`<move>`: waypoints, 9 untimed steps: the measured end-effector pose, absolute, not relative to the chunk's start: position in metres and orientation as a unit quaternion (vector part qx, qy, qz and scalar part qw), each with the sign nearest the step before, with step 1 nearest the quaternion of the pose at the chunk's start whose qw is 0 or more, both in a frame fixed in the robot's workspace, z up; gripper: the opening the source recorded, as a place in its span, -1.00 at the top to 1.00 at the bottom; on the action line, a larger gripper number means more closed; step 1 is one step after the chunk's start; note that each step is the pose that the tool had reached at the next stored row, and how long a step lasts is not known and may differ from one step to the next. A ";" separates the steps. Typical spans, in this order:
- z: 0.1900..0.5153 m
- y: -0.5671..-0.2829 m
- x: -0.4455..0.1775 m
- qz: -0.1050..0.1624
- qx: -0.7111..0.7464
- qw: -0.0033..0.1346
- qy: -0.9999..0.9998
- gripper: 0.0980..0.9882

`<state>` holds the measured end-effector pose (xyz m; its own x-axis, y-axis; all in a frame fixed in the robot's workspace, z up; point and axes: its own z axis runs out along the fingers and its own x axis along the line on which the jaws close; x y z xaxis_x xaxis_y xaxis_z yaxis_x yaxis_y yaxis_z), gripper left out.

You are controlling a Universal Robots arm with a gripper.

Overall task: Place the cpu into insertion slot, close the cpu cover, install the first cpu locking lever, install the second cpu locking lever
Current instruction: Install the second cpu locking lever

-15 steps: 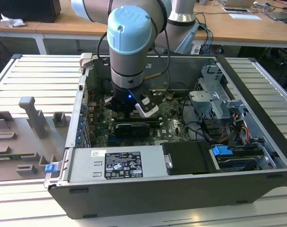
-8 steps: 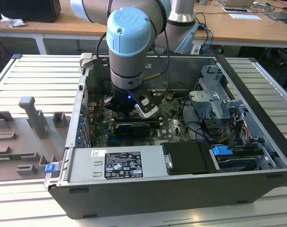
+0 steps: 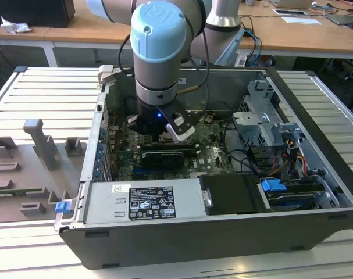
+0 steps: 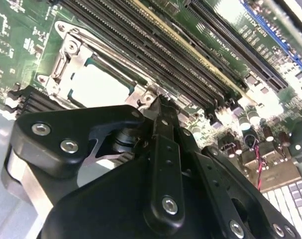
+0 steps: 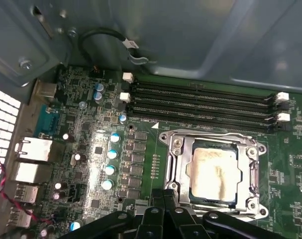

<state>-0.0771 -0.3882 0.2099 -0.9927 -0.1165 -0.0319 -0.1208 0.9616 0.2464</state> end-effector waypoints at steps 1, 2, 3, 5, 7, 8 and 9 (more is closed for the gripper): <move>0.211 -0.388 -0.077 0.125 -0.060 0.009 0.990 0.98; 0.213 -0.388 -0.077 0.125 -0.060 0.009 0.990 0.98; 0.214 -0.388 -0.077 0.125 -0.060 0.009 0.990 0.98; 0.215 -0.388 -0.077 0.125 -0.060 0.009 0.990 0.98; 0.217 -0.388 -0.077 0.125 -0.060 0.009 0.990 0.98; 0.217 -0.388 -0.077 0.125 -0.060 0.009 0.990 0.98; 0.217 -0.388 -0.077 0.125 -0.060 0.009 0.990 0.98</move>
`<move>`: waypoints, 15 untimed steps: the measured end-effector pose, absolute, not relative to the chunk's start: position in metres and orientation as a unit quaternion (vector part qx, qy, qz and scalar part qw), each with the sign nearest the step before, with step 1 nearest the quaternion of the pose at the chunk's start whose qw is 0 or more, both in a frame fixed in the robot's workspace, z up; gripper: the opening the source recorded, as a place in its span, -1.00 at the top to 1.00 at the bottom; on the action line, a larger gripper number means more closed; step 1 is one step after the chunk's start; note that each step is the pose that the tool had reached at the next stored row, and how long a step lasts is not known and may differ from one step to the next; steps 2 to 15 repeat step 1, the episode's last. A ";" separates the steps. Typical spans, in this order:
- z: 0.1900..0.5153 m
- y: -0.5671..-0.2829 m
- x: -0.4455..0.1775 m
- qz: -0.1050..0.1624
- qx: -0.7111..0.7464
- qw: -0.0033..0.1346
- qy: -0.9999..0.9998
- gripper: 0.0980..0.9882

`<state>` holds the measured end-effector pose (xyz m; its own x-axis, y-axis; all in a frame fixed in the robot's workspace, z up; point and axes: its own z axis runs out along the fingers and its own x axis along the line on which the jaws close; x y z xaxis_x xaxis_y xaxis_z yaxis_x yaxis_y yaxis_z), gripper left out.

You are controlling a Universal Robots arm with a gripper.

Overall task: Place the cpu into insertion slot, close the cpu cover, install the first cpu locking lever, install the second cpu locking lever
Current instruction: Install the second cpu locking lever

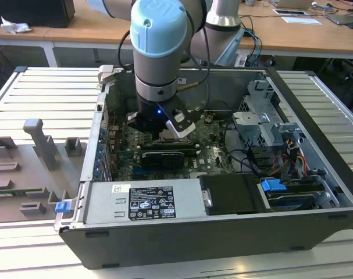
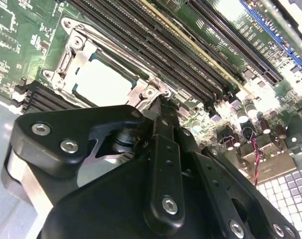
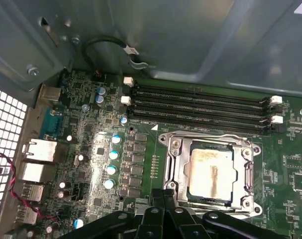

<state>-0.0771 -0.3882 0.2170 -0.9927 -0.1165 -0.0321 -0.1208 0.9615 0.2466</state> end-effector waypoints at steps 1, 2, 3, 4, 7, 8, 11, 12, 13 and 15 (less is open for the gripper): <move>0.217 -0.388 -0.077 0.125 -0.060 0.009 0.990 0.98; 0.217 -0.388 -0.077 0.125 -0.060 0.009 0.990 0.98; 0.217 -0.388 -0.077 0.125 -0.060 0.009 0.990 0.98; 0.217 -0.388 -0.077 0.125 -0.060 0.009 0.990 0.98; 0.217 -0.388 -0.077 0.125 -0.060 0.009 0.990 0.98; 0.217 -0.388 -0.077 0.125 -0.060 0.009 0.990 0.98; 0.217 -0.388 -0.077 0.125 -0.060 0.009 0.990 0.98; 0.217 -0.388 -0.077 0.125 -0.060 0.009 0.990 0.98; 0.217 -0.388 -0.077 0.125 -0.060 0.009 0.990 0.98; 0.217 -0.388 -0.077 0.125 -0.060 0.009 0.990 0.98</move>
